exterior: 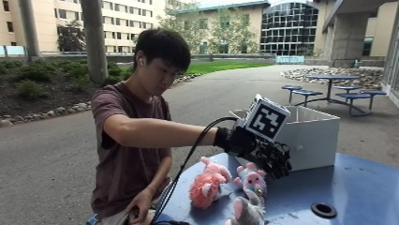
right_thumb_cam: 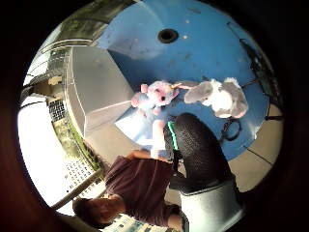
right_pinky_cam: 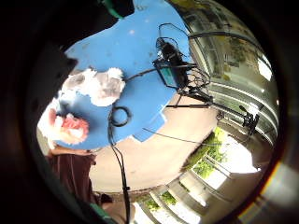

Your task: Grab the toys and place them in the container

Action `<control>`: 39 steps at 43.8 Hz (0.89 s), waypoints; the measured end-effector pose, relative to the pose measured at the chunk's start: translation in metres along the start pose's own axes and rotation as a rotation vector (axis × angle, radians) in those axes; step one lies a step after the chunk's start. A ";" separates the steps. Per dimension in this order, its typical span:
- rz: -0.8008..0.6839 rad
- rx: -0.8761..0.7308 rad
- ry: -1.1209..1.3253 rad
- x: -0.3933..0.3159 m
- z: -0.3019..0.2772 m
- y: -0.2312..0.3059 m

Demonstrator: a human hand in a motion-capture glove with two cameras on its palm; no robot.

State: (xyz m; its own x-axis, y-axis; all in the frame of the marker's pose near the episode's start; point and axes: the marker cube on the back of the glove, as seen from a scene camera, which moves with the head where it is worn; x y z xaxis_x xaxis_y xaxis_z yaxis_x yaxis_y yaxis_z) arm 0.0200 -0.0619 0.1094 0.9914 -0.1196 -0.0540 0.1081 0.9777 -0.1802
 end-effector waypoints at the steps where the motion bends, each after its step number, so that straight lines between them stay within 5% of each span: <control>1: 0.002 -0.015 -0.005 -0.001 0.007 -0.005; 16: 0.091 -0.303 0.033 0.027 0.145 -0.057; 32: 0.035 0.051 -0.083 0.028 0.169 -0.049; 39: 0.031 0.083 -0.145 0.021 0.159 -0.051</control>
State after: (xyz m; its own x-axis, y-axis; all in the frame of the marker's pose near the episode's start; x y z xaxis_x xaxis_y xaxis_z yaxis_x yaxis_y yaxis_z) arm 0.0467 -0.0867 0.2733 0.9940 -0.0687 0.0854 0.0770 0.9921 -0.0988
